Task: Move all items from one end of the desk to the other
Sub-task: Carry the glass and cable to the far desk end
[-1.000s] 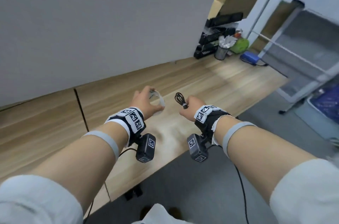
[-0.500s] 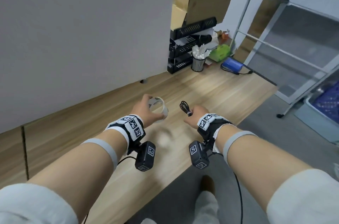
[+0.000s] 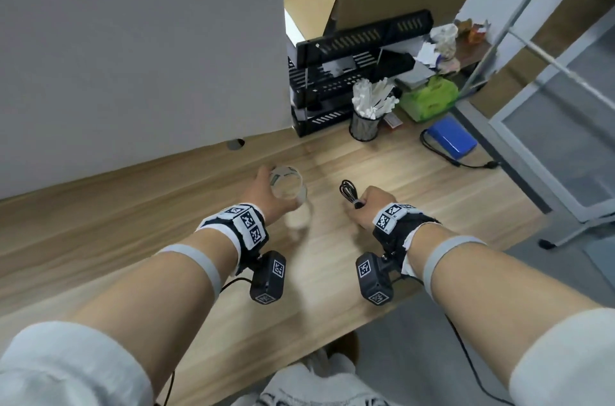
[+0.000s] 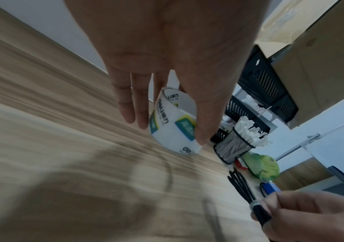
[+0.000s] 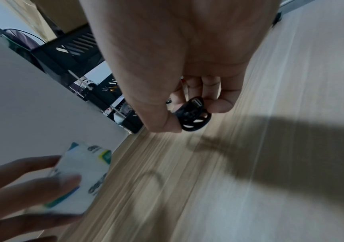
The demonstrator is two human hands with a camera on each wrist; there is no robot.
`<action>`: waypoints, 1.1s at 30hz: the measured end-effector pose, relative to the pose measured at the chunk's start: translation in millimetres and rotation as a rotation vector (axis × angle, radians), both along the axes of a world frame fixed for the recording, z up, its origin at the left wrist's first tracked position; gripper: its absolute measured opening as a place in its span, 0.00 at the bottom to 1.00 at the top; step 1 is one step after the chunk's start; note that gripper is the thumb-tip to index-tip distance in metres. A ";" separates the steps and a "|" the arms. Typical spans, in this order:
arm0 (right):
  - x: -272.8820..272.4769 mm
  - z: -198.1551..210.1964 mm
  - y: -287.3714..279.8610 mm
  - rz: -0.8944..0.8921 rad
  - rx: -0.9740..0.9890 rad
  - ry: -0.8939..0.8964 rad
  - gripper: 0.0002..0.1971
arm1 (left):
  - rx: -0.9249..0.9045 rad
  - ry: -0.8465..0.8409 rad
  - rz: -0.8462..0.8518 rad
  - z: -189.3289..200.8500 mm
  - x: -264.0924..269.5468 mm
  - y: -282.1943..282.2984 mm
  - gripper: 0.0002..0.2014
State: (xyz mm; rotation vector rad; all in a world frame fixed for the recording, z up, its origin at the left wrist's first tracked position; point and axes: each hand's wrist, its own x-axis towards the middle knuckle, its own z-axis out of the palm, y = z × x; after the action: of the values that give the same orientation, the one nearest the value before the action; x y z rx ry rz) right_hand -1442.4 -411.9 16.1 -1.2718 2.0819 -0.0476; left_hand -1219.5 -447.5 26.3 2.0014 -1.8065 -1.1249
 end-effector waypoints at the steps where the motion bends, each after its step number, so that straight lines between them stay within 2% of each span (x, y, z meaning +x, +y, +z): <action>1: -4.1 -3.5 -5.8 0.004 0.016 0.004 0.18 | 0.014 0.013 0.012 -6.3 -5.9 -7.7 0.48; 4: -18.6 -15.9 -25.8 0.023 0.026 0.022 0.17 | 0.036 0.046 0.023 -30.7 -25.2 -29.4 0.52; 9: -34.3 -33.8 -62.9 0.028 -0.025 0.050 0.16 | 0.085 -0.030 0.031 -52.4 -51.0 -55.9 0.48; 15: -38.4 -64.4 -125.4 0.153 -0.014 0.008 0.18 | 0.103 -0.069 0.159 -69.0 -74.8 -87.6 0.48; 19: -43.5 -86.0 -150.8 0.126 -0.090 -0.048 0.14 | 0.053 -0.049 0.306 -82.7 -83.4 -101.2 0.45; 22: -44.6 -96.7 -159.7 0.049 -0.196 -0.108 0.15 | 0.015 -0.030 0.378 -86.4 -89.2 -108.0 0.45; 27: -40.6 -95.8 -165.3 -0.064 -0.328 -0.136 0.20 | -0.004 0.101 0.443 -85.2 -96.8 -104.9 0.52; 30: -32.3 -89.9 -154.7 0.022 -0.392 -0.069 0.26 | 0.005 0.105 0.507 -83.3 -89.0 -87.6 0.54; 33: -19.7 -78.4 -136.3 0.116 -0.469 0.069 0.25 | 0.014 0.084 0.557 -77.6 -74.9 -60.0 0.51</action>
State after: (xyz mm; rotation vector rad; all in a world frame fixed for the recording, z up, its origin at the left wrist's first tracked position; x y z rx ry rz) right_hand -1462.1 -548.2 -62.3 -1.6863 2.1232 -0.4698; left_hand -1294.5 -507.5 -51.4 2.2204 -1.0890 -1.0171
